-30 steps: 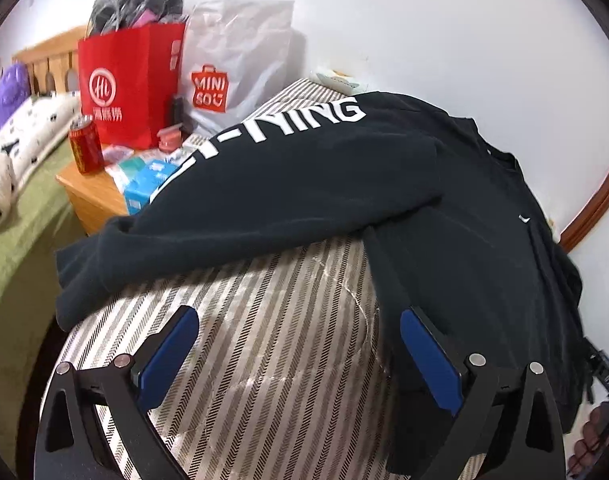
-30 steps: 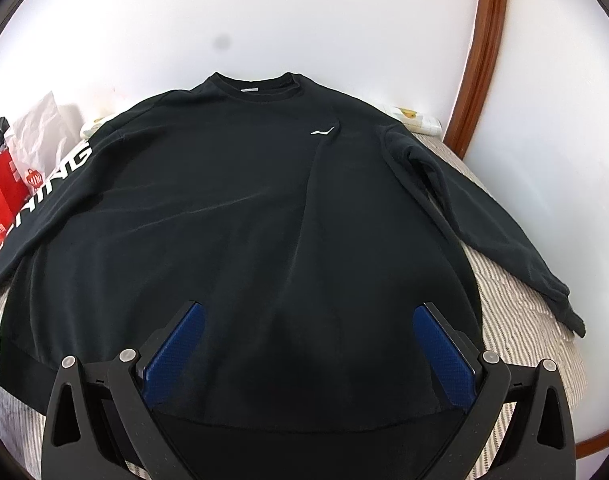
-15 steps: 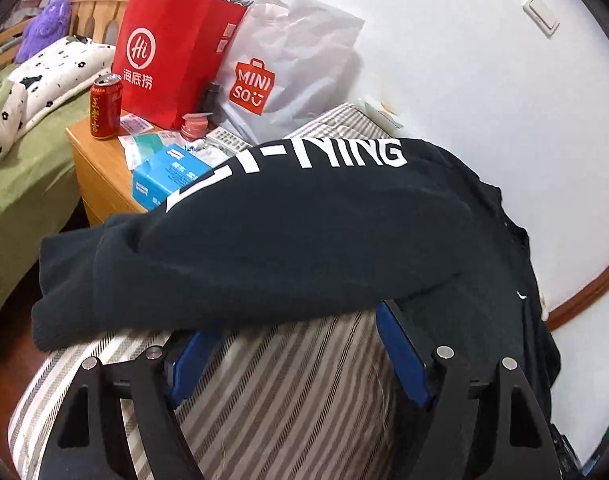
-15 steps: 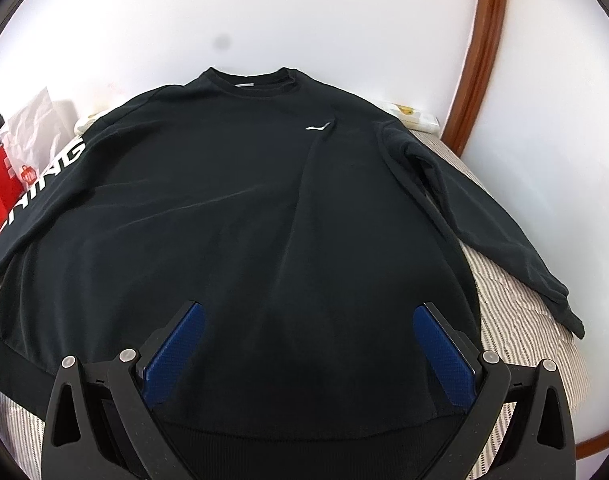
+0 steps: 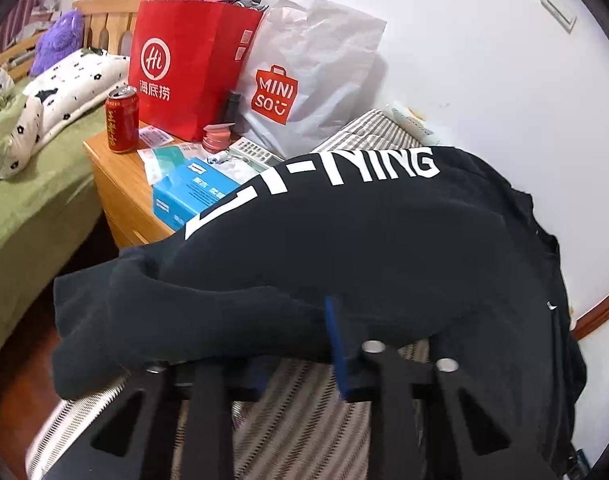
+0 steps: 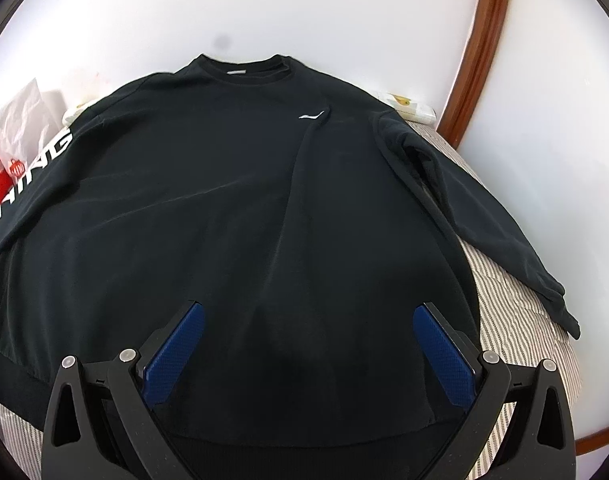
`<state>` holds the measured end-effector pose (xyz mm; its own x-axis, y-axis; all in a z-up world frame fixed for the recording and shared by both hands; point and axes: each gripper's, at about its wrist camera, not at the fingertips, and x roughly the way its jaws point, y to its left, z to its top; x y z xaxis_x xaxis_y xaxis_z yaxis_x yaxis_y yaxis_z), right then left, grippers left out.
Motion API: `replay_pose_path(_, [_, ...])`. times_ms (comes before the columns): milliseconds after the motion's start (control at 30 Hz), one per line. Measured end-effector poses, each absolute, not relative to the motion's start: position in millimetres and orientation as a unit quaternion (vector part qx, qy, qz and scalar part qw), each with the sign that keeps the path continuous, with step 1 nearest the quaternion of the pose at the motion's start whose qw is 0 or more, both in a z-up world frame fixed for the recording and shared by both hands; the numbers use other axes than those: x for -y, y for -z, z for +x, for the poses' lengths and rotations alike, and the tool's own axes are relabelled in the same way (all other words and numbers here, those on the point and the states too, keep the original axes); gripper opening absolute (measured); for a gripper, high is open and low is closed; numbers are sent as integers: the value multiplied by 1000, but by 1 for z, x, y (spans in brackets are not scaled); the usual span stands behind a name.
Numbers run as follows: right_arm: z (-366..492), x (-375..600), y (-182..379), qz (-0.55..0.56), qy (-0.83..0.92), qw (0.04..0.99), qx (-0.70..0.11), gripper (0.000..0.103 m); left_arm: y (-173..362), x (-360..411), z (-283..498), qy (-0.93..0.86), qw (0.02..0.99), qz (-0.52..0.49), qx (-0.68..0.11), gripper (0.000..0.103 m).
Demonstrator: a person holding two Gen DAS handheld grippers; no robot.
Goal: Fold small clothes
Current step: 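Lift the lettered sleeve with the left tool and fold it across the body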
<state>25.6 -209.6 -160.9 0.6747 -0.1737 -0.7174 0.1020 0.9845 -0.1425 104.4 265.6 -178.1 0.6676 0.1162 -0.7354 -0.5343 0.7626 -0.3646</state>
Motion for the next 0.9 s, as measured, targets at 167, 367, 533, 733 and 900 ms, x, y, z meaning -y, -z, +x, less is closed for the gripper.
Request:
replay_pose_path(167, [26,198,163,-63,78,913,-396,102,180,-266,103,-182,869,-285,-361,10])
replay_pose_path(367, [28,191,165,-71,79,910,-401,102,180,-265,103,-178,870,-284,-361,9])
replay_pose_path(533, [28,189,166,-75,80,909,-402,102,179,-267,103,-175,869,-289,-362,8])
replay_pose_path(733, [28,191,167,-71,80,909,-404,102,177,-267,104,-174,868,-292,-362,7])
replay_pose_path(900, [26,196,164,-68,77,913,-395,102,161,-259,105,-179,876,-278,-351,6])
